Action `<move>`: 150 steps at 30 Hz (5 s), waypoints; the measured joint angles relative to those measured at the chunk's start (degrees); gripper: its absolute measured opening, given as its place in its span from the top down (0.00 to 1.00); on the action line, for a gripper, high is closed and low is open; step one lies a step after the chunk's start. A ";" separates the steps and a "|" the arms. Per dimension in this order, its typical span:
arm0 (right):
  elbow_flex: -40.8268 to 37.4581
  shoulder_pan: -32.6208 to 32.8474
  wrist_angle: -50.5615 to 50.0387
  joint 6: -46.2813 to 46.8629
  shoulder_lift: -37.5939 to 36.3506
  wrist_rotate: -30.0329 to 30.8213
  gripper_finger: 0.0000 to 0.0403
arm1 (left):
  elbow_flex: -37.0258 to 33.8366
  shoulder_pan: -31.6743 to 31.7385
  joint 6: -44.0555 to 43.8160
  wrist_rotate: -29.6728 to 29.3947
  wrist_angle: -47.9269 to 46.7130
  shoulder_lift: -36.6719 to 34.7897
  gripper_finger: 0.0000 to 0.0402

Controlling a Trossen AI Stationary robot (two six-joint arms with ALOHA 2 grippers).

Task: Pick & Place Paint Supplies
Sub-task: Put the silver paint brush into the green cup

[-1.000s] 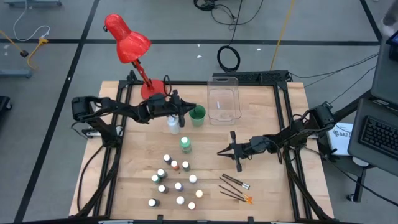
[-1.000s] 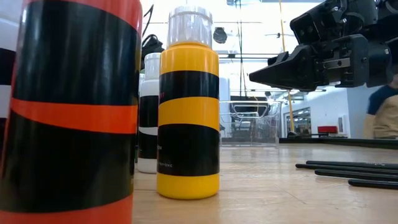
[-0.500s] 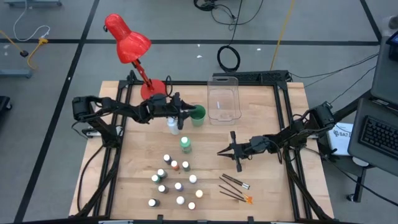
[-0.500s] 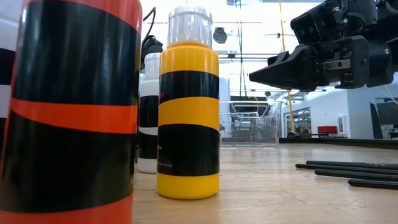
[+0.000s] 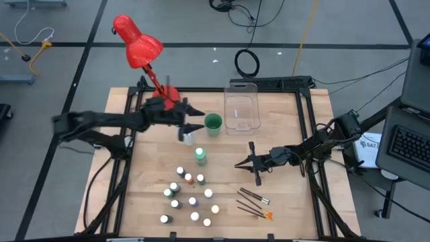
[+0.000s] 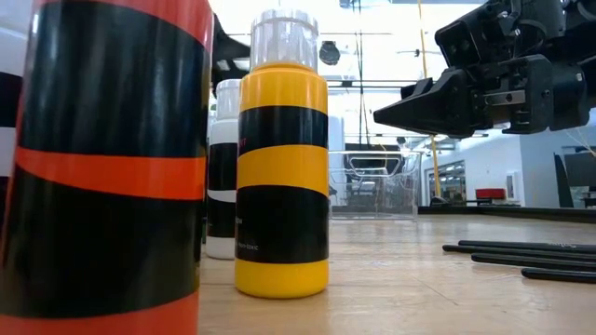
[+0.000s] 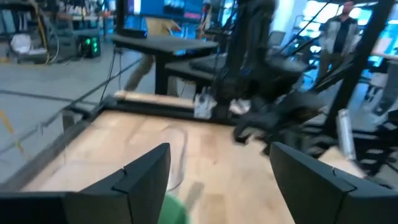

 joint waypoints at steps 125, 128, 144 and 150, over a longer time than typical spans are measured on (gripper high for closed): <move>50.41 30.90 -101.89 53.98 -3.61 16.06 0.97 | -31.26 -4.05 4.54 -16.79 -17.83 -53.43 0.94; 46.88 31.91 -100.28 60.25 -3.58 11.13 0.93 | -31.26 -4.05 4.29 -16.76 -17.92 -53.44 0.94; 27.41 34.55 -88.50 87.10 -3.54 -2.78 0.67 | -31.26 -4.06 6.52 -16.79 -18.36 -53.44 0.94; 27.35 32.94 -97.60 85.73 -3.54 -1.81 0.68 | -31.26 -4.06 7.74 -16.79 -18.33 -53.43 0.94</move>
